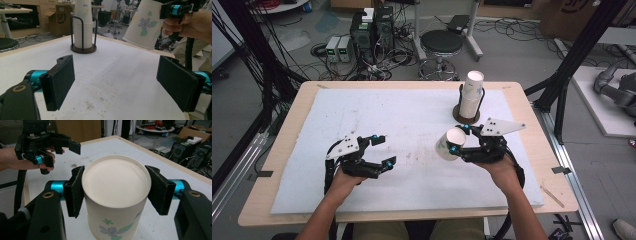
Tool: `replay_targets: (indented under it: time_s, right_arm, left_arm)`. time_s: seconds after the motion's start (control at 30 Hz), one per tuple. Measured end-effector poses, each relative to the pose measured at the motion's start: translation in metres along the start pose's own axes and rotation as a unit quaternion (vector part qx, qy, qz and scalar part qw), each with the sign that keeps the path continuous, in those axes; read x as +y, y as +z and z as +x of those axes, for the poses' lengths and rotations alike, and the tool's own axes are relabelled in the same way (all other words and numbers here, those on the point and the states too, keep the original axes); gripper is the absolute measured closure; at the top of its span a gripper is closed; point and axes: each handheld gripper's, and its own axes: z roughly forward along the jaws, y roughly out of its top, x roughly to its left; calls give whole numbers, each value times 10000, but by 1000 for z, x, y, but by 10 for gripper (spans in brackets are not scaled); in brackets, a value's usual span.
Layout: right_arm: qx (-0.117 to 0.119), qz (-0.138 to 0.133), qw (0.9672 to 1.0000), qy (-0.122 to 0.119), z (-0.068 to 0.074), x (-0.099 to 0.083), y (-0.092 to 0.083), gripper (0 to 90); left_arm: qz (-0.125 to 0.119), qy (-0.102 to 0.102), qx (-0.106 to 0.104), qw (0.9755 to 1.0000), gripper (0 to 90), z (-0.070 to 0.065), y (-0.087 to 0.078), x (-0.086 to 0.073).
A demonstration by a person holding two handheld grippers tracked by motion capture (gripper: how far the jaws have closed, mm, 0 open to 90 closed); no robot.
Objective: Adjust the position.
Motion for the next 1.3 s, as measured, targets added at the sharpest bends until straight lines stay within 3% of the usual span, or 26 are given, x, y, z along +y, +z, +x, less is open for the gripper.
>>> replay_targets:
  time_s: [0.53, 0.93, 1.3]
  right_arm:
    - [160, -74, 9998, -12, 5, 1, 3, 373]
    - [292, -75, 9995, 42, 6, 0, 8, 373]
    - [393, -60, 9992, 55, 9, -1, 11, 372]
  left_arm:
    - [165, 241, -476, 9984, 147, -10, 30, 17]
    - [464, 376, -913, 9940, 147, -20, 63, 19]
    - [522, 448, -1146, 9910, 147, -29, 93, 23]
